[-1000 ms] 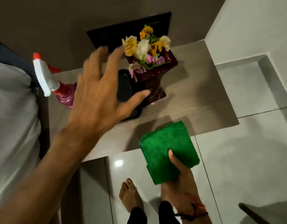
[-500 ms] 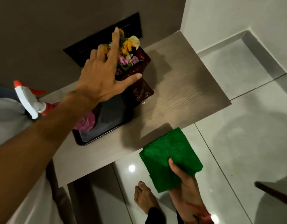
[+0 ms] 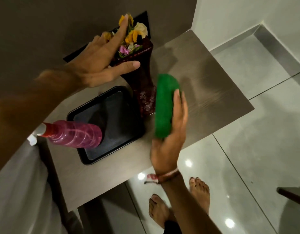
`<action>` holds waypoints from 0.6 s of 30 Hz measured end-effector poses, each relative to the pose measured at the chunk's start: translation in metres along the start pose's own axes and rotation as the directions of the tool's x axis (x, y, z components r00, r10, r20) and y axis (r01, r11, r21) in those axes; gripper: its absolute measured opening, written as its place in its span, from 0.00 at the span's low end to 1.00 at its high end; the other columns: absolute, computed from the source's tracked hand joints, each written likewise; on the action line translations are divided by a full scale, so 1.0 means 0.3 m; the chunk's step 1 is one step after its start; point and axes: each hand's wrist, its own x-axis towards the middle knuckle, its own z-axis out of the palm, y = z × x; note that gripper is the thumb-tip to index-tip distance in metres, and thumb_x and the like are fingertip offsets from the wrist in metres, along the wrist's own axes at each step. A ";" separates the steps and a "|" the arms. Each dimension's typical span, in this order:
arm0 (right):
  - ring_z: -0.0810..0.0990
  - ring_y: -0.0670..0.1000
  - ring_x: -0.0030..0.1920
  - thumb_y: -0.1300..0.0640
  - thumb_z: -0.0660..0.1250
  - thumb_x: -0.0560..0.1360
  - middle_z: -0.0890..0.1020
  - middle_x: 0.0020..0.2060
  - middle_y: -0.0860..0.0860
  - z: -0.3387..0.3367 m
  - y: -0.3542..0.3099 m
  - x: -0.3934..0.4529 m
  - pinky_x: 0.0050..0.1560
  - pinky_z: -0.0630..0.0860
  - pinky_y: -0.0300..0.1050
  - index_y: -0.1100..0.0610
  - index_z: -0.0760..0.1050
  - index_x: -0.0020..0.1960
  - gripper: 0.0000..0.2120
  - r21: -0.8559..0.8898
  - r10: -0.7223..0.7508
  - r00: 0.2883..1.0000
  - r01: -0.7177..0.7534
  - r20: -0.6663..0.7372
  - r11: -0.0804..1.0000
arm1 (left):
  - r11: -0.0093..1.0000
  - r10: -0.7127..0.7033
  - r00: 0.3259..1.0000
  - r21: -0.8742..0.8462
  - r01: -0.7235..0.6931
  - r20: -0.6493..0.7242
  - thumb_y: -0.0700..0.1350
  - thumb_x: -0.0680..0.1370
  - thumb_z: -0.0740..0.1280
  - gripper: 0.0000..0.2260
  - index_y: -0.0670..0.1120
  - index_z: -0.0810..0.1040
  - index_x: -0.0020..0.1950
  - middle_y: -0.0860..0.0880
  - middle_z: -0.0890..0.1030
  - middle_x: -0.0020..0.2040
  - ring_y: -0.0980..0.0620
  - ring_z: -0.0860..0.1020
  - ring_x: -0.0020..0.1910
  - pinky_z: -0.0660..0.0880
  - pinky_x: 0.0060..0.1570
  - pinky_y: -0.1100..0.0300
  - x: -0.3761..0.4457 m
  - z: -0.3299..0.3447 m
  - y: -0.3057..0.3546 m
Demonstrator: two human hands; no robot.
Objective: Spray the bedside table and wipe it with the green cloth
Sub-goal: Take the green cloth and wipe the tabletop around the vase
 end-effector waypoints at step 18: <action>0.54 0.71 0.80 0.49 0.64 0.81 0.56 0.79 0.72 0.087 0.272 0.154 0.79 0.59 0.67 0.45 0.49 0.82 0.35 -0.676 -0.097 0.825 0.518 0.557 0.524 | 0.998 0.023 0.996 -0.056 -0.028 -0.085 0.68 0.80 0.58 0.43 0.54 0.39 0.88 0.37 0.67 0.79 0.35 0.69 0.72 0.66 0.74 0.42 0.002 0.036 -0.016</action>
